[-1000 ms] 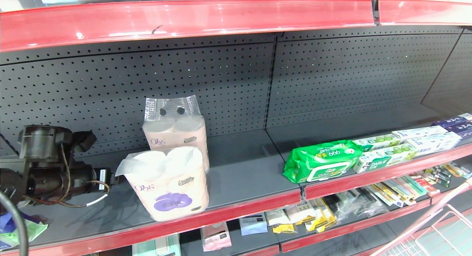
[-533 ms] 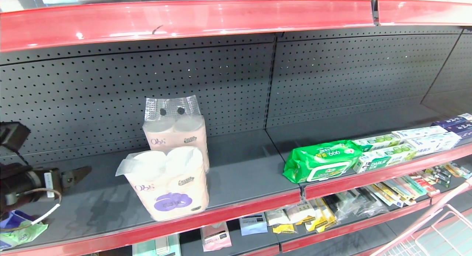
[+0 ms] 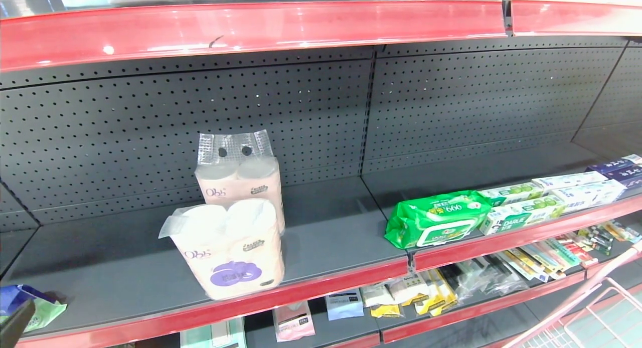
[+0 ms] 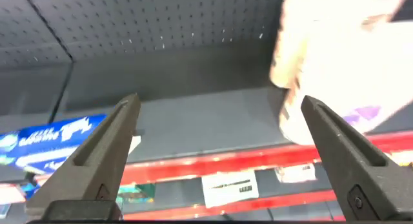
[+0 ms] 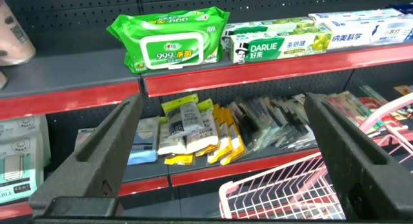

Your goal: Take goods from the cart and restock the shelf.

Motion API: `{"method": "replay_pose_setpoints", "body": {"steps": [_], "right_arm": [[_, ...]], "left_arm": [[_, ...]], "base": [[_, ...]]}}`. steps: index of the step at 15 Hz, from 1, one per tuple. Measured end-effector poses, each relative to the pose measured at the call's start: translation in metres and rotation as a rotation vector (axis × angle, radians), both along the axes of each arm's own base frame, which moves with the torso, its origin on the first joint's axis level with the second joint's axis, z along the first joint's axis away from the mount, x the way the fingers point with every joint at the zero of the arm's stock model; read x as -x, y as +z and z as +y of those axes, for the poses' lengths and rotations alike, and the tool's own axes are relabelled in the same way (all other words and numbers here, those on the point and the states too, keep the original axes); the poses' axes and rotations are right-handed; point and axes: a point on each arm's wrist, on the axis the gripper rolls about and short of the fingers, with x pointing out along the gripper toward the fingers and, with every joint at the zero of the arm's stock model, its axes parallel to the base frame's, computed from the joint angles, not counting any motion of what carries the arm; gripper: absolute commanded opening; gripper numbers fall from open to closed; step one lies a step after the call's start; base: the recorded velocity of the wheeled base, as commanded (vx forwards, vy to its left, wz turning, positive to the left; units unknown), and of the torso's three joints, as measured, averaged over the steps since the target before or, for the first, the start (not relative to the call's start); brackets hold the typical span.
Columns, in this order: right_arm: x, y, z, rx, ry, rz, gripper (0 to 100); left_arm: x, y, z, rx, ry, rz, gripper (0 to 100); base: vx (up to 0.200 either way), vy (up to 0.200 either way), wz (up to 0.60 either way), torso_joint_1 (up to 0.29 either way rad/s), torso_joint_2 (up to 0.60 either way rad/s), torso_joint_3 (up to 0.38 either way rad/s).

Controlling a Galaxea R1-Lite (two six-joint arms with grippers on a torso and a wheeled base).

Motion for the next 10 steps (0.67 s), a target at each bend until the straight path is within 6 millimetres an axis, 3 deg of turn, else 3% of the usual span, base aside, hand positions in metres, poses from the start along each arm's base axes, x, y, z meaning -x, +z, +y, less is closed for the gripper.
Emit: {"method": "replay_pose_setpoints", "body": {"steps": [2, 5, 8, 10], "right_arm": [[0.0, 0.0, 0.0, 0.0, 0.0, 0.0, 100], [0.0, 0.0, 0.0, 0.0, 0.0, 0.0, 100], [0.0, 0.0, 0.0, 0.0, 0.004, 0.0, 100], [0.0, 0.0, 0.0, 0.004, 0.007, 0.0, 100]], "left_arm": [[0.028, -0.025, -0.007, -0.012, -0.015, -0.052, 100], [0.039, -0.065, -0.008, -0.01, -0.026, -0.05, 100], [0.042, -0.073, -0.008, 0.002, -0.036, -0.077, 100], [0.042, -0.074, -0.006, -0.012, 0.058, -0.097, 100]], "base": [[0.0, 0.0, 0.0, 0.0, 0.0, 0.0], [0.0, 0.0, 0.0, 0.0, 0.0, 0.0], [0.0, 0.0, 0.0, 0.0, 0.0, 0.0], [0.0, 0.0, 0.0, 0.0, 0.0, 0.0]]}}
